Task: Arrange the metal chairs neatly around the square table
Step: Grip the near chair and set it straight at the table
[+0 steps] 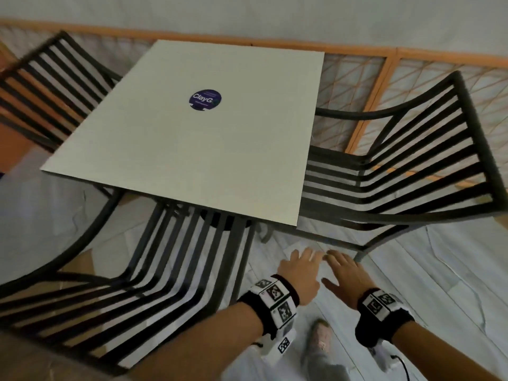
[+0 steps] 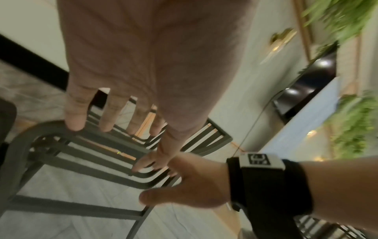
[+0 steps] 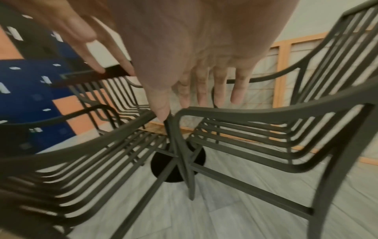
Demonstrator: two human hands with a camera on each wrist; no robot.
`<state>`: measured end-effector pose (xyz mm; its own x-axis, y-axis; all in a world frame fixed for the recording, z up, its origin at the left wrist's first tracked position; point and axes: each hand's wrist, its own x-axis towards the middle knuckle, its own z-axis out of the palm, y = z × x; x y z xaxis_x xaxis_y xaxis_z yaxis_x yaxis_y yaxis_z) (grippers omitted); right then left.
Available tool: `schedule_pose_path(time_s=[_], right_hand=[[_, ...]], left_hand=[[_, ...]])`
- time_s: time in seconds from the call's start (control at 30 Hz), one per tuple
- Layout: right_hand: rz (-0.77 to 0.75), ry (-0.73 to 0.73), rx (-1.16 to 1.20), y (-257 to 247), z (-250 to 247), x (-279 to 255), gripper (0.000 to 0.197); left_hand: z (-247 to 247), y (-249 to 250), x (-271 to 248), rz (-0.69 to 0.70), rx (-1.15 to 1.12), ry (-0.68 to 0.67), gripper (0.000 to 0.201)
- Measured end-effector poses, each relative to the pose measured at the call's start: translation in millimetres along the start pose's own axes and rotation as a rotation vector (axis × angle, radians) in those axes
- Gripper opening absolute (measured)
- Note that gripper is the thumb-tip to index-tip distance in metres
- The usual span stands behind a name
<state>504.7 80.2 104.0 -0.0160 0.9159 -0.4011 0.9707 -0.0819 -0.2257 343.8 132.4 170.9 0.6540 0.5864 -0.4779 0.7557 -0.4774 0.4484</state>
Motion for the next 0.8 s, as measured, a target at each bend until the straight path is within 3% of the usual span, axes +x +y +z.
schedule_pose_path(time_s=[0.1,0.2,0.4,0.53,0.63,0.73,0.8], right_hand=[[-0.065,0.011,0.092,-69.1,-0.4,-20.2,0.050],[-0.085,0.036,0.251,-145.0,-0.5,-42.2,0.043],[-0.162,0.092,0.399,-300.0,0.0,-85.7,0.044],[-0.208,-0.013,0.300,-378.3,7.9,-98.2,0.057],[-0.218,-0.066,0.146,-414.8,28.0,-95.6,0.057],[-0.166,-0.040,0.037,-433.9,47.6,-92.0,0.043],[-0.129,0.027,0.005,-438.9,51.9,-91.5,0.035]], left_hand=[[-35.9,-47.8,-67.8,0.037,0.053,0.009,0.054],[-69.1,-123.5,-138.7,-0.051,0.082,-0.041,0.056],[-78.6,-267.8,-267.8,-0.374,0.233,-0.297,0.076],[-72.5,-340.1,-323.2,-0.397,0.120,-0.511,0.092],[-62.6,-376.3,-344.2,-0.398,0.117,-0.397,0.093],[-49.5,-377.8,-355.5,-0.369,0.201,-0.101,0.042],[-38.2,-374.3,-357.2,-0.346,0.269,0.037,0.028]])
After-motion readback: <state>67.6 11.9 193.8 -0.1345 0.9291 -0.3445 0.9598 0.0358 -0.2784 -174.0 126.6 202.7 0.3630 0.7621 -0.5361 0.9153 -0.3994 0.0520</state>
